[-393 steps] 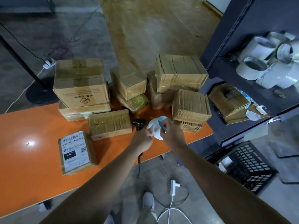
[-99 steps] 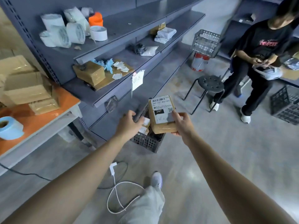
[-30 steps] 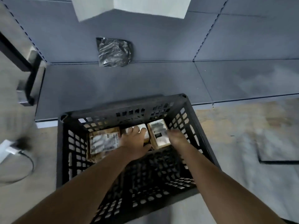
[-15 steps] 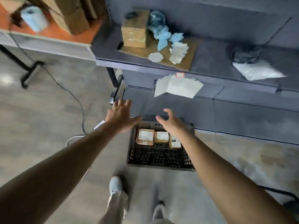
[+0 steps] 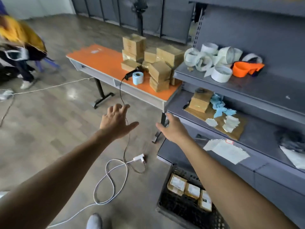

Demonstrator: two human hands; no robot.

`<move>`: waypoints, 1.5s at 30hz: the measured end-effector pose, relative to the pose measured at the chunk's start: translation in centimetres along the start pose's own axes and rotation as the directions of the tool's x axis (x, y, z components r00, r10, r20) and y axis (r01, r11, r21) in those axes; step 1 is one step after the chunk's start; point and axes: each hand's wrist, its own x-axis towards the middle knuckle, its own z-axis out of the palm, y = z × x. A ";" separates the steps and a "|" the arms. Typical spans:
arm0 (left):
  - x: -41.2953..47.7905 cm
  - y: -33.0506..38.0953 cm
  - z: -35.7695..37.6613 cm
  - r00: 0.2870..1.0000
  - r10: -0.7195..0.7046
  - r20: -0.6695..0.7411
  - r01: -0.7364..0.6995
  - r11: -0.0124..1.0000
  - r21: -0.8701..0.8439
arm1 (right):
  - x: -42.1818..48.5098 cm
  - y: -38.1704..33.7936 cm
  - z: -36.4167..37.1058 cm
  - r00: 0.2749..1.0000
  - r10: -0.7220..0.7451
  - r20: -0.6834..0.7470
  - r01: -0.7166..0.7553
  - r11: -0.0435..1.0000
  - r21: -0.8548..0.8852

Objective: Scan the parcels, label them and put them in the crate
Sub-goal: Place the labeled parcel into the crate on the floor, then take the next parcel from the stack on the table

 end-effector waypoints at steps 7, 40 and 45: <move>5.6 -13.6 -4.5 0.996 0.052 -0.071 -0.048 0.998 0.047 | 7.6 -14.2 5.1 0.997 -0.032 -0.071 0.023 0.992 -0.124; 54.6 -36.8 1.5 0.971 0.212 0.109 -0.195 0.969 -0.151 | 57.8 -30.6 13.4 0.955 0.186 -0.233 -0.187 0.982 0.016; 61.4 -36.3 4.1 0.948 0.267 0.176 -0.243 0.959 -0.147 | 62.1 -28.5 13.2 0.940 0.255 -0.226 -0.262 0.965 -0.002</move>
